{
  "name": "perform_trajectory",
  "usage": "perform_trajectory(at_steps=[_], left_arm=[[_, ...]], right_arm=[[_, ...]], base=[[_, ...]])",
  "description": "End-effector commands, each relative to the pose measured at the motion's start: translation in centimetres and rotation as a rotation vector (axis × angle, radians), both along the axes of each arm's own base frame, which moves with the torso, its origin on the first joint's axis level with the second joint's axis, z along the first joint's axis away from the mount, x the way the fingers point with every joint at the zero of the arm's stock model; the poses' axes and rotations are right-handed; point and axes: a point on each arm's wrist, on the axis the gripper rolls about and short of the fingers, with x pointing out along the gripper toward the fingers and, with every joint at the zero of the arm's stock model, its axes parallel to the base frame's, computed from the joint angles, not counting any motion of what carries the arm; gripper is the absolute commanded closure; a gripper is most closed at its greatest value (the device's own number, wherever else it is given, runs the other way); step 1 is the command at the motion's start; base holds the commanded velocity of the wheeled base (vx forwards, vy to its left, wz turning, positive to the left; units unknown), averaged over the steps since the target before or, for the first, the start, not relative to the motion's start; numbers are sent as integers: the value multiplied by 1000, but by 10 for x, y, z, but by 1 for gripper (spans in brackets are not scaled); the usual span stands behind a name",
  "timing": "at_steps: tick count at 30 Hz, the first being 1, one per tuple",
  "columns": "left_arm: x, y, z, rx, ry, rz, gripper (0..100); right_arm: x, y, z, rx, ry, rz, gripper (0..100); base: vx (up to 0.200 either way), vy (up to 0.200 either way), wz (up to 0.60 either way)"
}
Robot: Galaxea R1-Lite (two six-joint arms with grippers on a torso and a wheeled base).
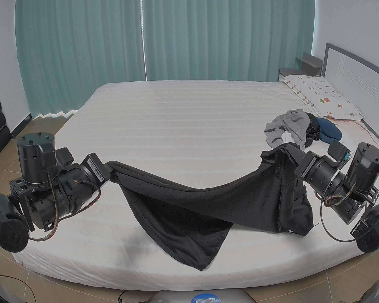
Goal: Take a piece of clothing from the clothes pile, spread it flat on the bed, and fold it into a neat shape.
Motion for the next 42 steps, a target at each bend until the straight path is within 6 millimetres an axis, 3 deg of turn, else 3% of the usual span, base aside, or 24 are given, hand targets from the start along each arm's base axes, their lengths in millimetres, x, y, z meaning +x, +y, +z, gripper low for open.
perform_trajectory(at_steps=[1,6,20,25,29,35,36,37,39,40,41,42], left_arm=[[-1,0,-1,2,2,-2,100],[-2,-1,-2,4,7,-4,100],[-14,-1,4,54,-12,-16,100],[-38,1,24,47,-63,-23,100],[-48,6,36,75,-114,-6,100],[-55,12,62,83,-213,9,100],[-55,12,64,84,-215,10,100],[-53,12,72,93,-220,13,100],[-51,11,85,108,-218,13,100],[-49,10,96,113,-215,10,100],[-49,10,98,113,-215,10,100],[-46,9,113,112,-218,12,100]], right_arm=[[-8,-5,0,-1,3,-3,100],[-13,-6,4,6,-7,0,100],[-32,-16,11,10,-28,-6,100],[-59,-29,30,35,-98,-15,100],[-76,-39,54,57,-165,-23,100],[-106,-59,122,96,-281,-60,100],[-107,-60,125,97,-284,-60,100],[-112,-63,143,97,-291,-61,100],[-114,-66,162,97,-294,-68,100],[-113,-67,181,104,-310,-80,100],[-113,-67,183,104,-311,-82,100],[-107,-67,202,110,-326,-95,100]], base=[[0,0,0],[0,0,0],[-200,0,0],[-200,0,0],[-200,0,0],[-33,0,0],[0,0,0],[0,0,0],[0,0,0],[0,0,0],[0,0,0],[0,0,0]])
